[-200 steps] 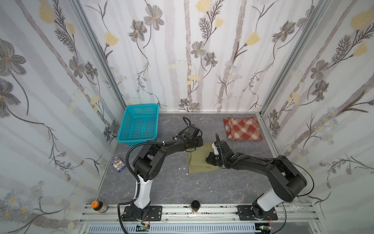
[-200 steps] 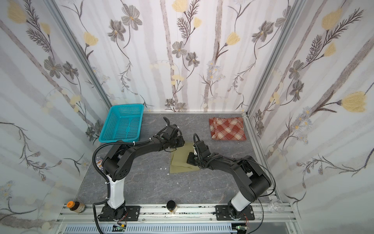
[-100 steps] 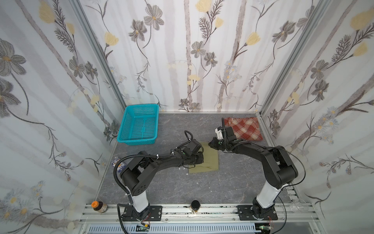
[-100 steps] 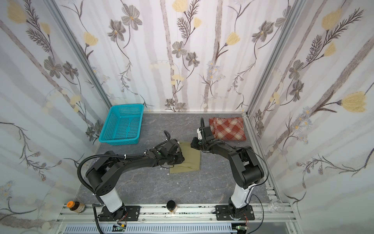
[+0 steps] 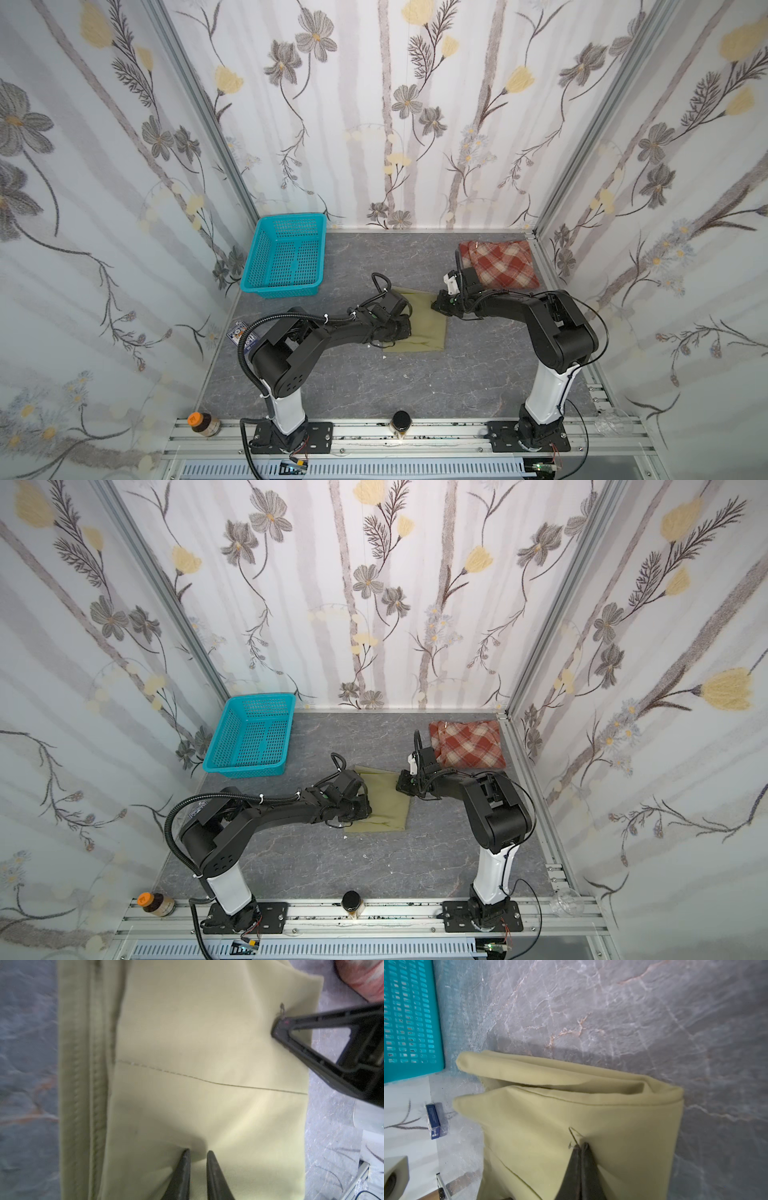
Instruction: Fold and stack the skirts
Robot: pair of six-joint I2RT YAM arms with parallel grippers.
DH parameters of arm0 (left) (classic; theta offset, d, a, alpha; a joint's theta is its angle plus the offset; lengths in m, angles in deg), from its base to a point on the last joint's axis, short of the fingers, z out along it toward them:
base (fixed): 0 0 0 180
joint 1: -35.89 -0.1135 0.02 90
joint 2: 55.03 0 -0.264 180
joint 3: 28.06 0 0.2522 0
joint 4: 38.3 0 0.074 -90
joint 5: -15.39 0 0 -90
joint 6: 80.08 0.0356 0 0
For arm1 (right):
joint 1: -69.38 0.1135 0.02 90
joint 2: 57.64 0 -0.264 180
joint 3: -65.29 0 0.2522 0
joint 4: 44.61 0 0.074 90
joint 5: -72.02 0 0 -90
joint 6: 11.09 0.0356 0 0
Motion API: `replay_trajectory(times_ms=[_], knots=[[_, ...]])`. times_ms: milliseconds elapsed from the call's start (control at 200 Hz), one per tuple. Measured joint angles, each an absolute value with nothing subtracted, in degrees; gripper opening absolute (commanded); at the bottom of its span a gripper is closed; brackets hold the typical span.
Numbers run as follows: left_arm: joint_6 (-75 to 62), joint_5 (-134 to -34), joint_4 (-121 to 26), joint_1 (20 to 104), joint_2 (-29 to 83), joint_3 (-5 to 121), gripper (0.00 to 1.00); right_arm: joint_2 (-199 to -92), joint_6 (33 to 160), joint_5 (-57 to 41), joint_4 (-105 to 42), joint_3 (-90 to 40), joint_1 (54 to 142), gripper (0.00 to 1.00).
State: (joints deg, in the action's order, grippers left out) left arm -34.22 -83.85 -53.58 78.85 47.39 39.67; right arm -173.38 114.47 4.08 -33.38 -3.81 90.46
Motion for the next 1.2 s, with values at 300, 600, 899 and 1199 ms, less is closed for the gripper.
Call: replay_trajectory(times_ms=[300, 600, 899, 1199], knots=[[-28.62, -82.01, -53.21, 72.84, 50.55, 43.61, 0.18, -164.38, 118.40, 1.11, -38.97, 9.13, 92.17, 0.00], [-23.27, -77.95, -55.20, 71.59, 50.53, 49.01, 0.18, -156.77, 125.35, -0.55, -40.44, 13.20, 101.19, 0.00], [-25.25, -79.50, -55.50, 76.66, 41.64, 41.58, 0.20, -159.37, 120.74, -0.53, -36.46, 3.76, 98.35, 0.00], [-31.13, -79.28, -55.48, 79.98, 40.59, 34.62, 0.19, -166.43, 117.63, 1.13, -35.85, 1.92, 94.75, 0.00]])
